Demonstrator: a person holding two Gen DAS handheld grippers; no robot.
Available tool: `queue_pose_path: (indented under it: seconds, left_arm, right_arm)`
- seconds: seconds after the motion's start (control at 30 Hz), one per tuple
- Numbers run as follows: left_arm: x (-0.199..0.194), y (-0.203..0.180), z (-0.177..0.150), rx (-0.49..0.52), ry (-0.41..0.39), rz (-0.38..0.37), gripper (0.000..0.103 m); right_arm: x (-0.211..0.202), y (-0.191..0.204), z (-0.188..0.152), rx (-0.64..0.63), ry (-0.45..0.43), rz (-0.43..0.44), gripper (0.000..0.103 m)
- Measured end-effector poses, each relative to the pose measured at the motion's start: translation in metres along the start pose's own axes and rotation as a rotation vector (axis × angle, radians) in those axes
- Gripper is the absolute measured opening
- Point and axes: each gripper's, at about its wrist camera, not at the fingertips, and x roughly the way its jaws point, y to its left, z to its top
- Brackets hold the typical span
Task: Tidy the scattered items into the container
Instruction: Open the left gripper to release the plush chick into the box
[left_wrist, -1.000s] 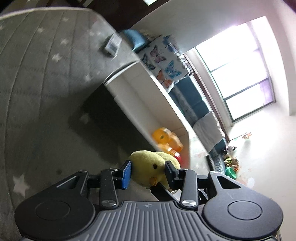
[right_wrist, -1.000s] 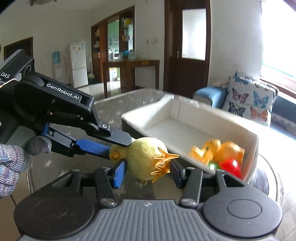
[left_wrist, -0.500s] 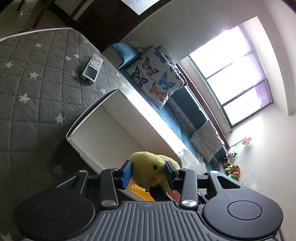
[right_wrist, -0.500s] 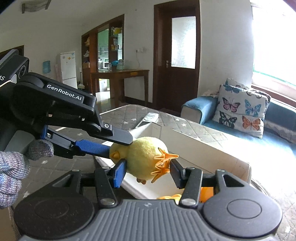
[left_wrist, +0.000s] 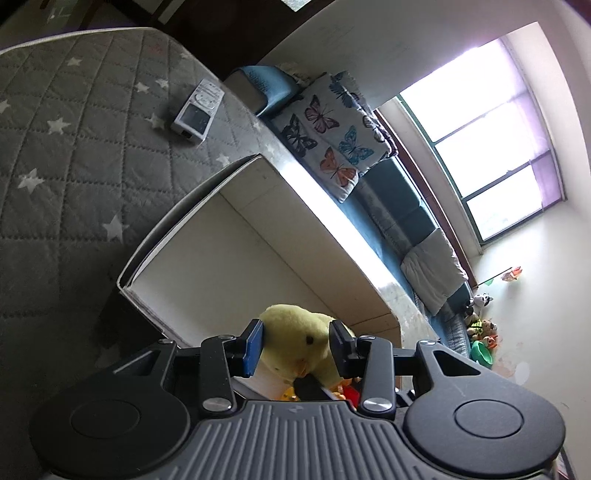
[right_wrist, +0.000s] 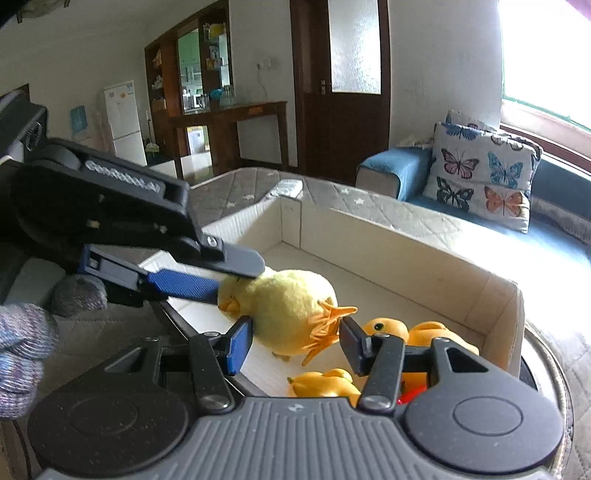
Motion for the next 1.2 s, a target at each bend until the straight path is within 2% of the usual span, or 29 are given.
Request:
queue_pose_path:
  seconds: [0.3, 0.5, 0.53, 0.77, 0.9, 0.97, 1.0, 1.2]
  left_arm:
    - [-0.002, -0.004, -0.004, 0.042, -0.001, 0.014, 0.041]
    - [-0.007, -0.006, -0.012, 0.063, -0.002, 0.025, 0.041]
    - [-0.008, -0.007, -0.014, 0.071, -0.007, 0.027, 0.041]
    - [-0.025, -0.02, -0.028, 0.146, -0.038, 0.049, 0.041]
    - [-0.035, -0.028, -0.038, 0.213, -0.069, 0.087, 0.041]
    - [-0.04, -0.033, -0.044, 0.253, -0.083, 0.116, 0.041]
    - [-0.043, -0.035, -0.048, 0.269, -0.09, 0.121, 0.041]
    - [-0.058, -0.045, -0.068, 0.362, -0.131, 0.166, 0.041]
  right_arm:
    - [-0.01, 0.0, -0.006, 0.011, -0.013, -0.018, 0.055]
    - [-0.027, 0.006, -0.011, -0.001, -0.044, -0.033, 0.063]
    - [-0.03, 0.007, -0.012, -0.001, -0.048, -0.033, 0.067]
    - [-0.047, 0.012, -0.019, 0.002, -0.069, -0.039, 0.068]
    - [-0.056, 0.014, -0.026, 0.005, -0.08, -0.045, 0.068]
    - [-0.061, 0.015, -0.03, 0.007, -0.085, -0.048, 0.077]
    - [-0.063, 0.016, -0.031, 0.008, -0.088, -0.05, 0.086]
    - [-0.077, 0.018, -0.042, 0.019, -0.108, -0.062, 0.09]
